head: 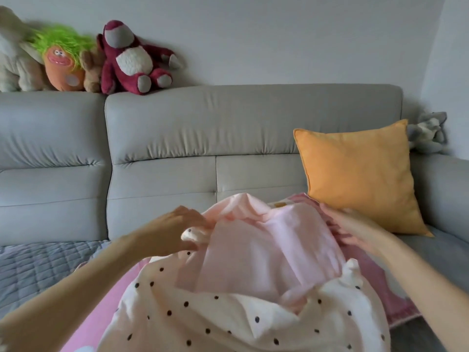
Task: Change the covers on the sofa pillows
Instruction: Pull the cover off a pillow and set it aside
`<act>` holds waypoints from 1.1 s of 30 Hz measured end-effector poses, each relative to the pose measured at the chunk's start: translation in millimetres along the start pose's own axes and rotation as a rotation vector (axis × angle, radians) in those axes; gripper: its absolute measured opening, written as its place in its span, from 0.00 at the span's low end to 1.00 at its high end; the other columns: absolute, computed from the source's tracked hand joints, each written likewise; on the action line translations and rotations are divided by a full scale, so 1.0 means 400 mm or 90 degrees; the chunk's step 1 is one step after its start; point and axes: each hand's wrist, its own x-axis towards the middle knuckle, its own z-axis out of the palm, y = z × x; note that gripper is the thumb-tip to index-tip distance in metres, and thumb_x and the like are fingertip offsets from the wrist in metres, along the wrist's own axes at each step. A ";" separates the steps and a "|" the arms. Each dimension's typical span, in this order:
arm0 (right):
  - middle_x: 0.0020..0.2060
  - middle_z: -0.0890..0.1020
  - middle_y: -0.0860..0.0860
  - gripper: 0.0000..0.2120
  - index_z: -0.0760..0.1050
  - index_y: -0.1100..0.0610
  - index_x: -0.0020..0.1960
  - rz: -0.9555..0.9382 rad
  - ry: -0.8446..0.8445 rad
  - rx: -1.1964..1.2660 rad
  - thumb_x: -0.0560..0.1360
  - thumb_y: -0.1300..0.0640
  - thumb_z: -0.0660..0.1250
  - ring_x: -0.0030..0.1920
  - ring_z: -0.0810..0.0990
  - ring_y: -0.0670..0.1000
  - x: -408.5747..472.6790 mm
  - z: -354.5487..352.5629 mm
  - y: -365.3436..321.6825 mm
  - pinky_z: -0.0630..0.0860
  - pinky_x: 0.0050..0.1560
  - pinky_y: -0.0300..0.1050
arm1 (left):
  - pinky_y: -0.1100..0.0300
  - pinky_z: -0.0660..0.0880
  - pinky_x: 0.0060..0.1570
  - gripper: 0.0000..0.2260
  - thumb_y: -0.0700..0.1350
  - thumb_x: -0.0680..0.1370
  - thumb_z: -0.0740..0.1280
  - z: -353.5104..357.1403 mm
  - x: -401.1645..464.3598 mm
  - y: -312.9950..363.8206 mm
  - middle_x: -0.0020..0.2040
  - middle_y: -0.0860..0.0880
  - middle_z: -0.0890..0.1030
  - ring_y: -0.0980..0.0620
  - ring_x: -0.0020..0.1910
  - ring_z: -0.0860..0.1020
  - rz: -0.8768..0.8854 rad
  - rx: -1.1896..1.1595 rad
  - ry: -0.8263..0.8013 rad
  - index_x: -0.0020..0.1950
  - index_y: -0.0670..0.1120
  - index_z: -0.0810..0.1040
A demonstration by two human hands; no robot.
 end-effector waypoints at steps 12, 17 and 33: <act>0.40 0.84 0.54 0.08 0.78 0.60 0.48 0.032 -0.042 0.246 0.76 0.63 0.60 0.39 0.83 0.50 0.165 -0.026 0.008 0.72 0.44 0.43 | 0.68 0.56 0.16 0.21 0.34 0.77 0.51 -0.103 0.142 -0.174 0.13 0.55 0.62 0.59 0.12 0.60 -0.430 -0.809 0.599 0.24 0.44 0.63; 0.48 0.84 0.56 0.10 0.81 0.60 0.50 -0.053 -0.076 0.156 0.71 0.61 0.64 0.49 0.82 0.54 0.153 -0.069 0.046 0.73 0.51 0.46 | 0.62 0.68 0.33 0.13 0.51 0.68 0.61 -0.048 0.128 -0.210 0.27 0.49 0.76 0.50 0.31 0.72 -0.341 -0.696 0.274 0.29 0.45 0.78; 0.34 0.81 0.48 0.07 0.76 0.54 0.42 -0.159 0.075 0.248 0.77 0.58 0.62 0.36 0.78 0.45 0.169 -0.032 0.031 0.71 0.41 0.41 | 0.61 0.74 0.28 0.18 0.56 0.73 0.67 -0.067 0.071 -0.217 0.25 0.45 0.78 0.50 0.23 0.77 -0.390 -0.832 0.313 0.39 0.41 0.76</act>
